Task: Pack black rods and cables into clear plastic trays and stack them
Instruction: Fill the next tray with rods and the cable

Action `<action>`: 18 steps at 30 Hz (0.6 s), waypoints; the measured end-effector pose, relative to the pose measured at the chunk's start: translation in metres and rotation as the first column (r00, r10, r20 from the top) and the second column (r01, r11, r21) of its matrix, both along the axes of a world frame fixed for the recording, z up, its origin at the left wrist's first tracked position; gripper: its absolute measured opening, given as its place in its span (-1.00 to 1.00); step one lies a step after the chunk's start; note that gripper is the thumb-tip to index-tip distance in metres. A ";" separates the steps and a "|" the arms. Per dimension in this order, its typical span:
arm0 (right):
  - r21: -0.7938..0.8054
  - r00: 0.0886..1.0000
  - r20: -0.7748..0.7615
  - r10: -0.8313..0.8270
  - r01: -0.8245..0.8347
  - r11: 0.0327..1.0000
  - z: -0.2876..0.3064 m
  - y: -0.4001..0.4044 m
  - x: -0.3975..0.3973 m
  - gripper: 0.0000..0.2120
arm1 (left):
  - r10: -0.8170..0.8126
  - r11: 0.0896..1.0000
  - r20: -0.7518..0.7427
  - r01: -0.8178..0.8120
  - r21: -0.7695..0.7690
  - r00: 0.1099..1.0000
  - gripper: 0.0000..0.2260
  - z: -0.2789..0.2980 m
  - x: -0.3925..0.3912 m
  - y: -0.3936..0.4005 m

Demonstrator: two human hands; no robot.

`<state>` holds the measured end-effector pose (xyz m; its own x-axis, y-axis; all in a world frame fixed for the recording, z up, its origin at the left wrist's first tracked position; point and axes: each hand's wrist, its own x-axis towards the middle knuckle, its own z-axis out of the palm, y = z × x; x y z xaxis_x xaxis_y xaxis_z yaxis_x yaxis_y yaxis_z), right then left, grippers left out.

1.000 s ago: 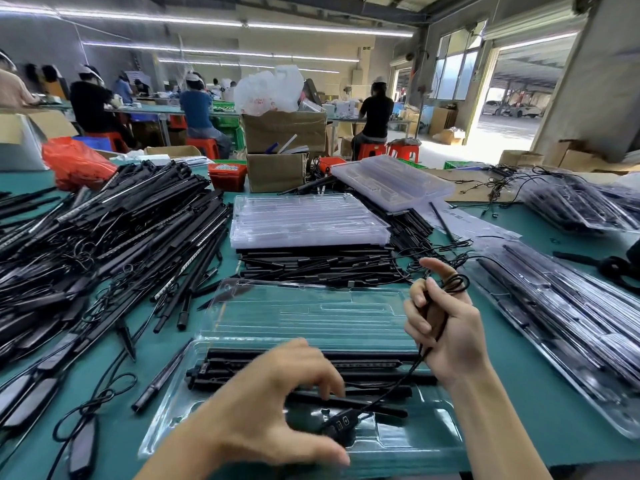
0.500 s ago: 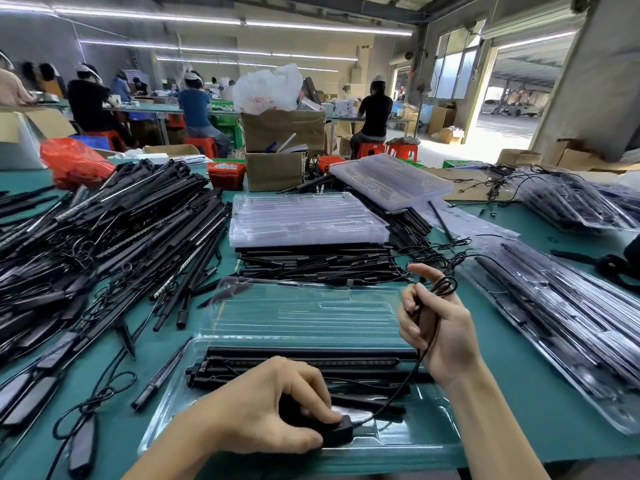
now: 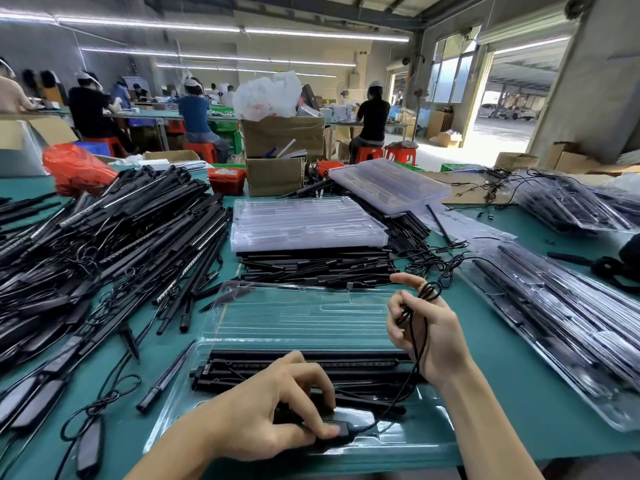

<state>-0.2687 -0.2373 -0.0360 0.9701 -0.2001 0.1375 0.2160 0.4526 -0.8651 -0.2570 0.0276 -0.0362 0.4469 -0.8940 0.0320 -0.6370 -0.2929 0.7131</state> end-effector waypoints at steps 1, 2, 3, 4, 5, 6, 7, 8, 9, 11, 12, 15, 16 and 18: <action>-0.001 1.000 0.001 0.001 -0.001 1.000 0.000 0.000 0.000 -0.73 | 0.006 1.000 -0.023 -0.006 -0.001 1.000 -0.85 0.001 0.000 0.000; 0.001 1.000 0.004 0.001 -0.001 1.000 0.000 0.000 0.000 -0.73 | 0.012 1.000 -0.038 -0.012 0.004 0.999 -0.88 0.002 0.001 -0.001; 0.000 1.000 0.006 0.001 -0.001 1.000 0.000 0.000 0.001 -0.73 | 0.019 1.000 -0.046 -0.018 0.012 0.999 -0.92 0.002 0.003 -0.003; -0.005 1.000 0.006 -0.001 0.001 1.000 0.000 0.000 0.000 -0.72 | 0.021 1.000 -0.048 -0.019 0.022 0.999 -0.92 0.003 0.004 -0.004; -0.013 1.000 0.004 -0.003 0.003 1.000 0.000 0.001 0.000 -0.72 | 0.020 0.999 -0.043 -0.018 0.038 0.999 -0.86 0.004 0.005 -0.006; -0.019 1.000 0.004 -0.003 0.003 1.000 -0.001 0.001 0.000 -0.73 | 0.017 0.998 -0.033 -0.015 0.059 0.999 -0.80 0.004 0.006 -0.007; -0.024 1.000 0.006 -0.002 0.002 1.000 -0.001 0.001 0.000 -0.73 | 0.017 0.997 -0.018 -0.015 0.079 1.000 -0.76 0.004 0.006 -0.009; -0.027 1.000 0.007 -0.001 0.001 1.000 -0.002 0.000 0.000 -0.73 | 0.020 0.995 -0.003 -0.019 0.093 1.000 -0.75 0.004 0.007 -0.010; -0.028 1.000 0.006 -0.001 0.001 1.000 -0.002 0.000 0.000 -0.73 | 0.025 0.994 0.007 -0.026 0.102 1.000 -0.75 0.004 0.007 -0.011; -0.028 1.000 0.009 -0.002 0.003 1.000 -0.002 -0.001 0.000 -0.73 | 0.032 0.993 0.018 -0.034 0.115 0.999 -0.78 0.004 0.006 -0.012; -0.030 1.000 0.013 -0.004 0.005 1.000 -0.002 -0.001 0.000 -0.74 | 0.029 0.993 0.030 -0.033 0.118 0.999 -0.78 0.005 0.005 -0.013; -0.037 1.000 0.015 -0.013 0.014 0.999 -0.002 -0.001 0.000 -0.76 | 0.003 0.993 0.107 -0.016 0.113 0.994 -0.69 0.007 0.001 -0.012; -0.038 1.000 0.015 -0.015 0.015 0.999 -0.002 -0.001 0.001 -0.76 | -0.005 0.994 0.137 -0.010 0.109 0.991 -0.68 0.007 0.000 -0.012; -0.044 1.000 0.016 -0.013 0.014 0.999 -0.002 0.000 0.001 -0.76 | 0.005 0.995 0.153 -0.020 0.095 0.988 -0.75 0.005 -0.002 -0.011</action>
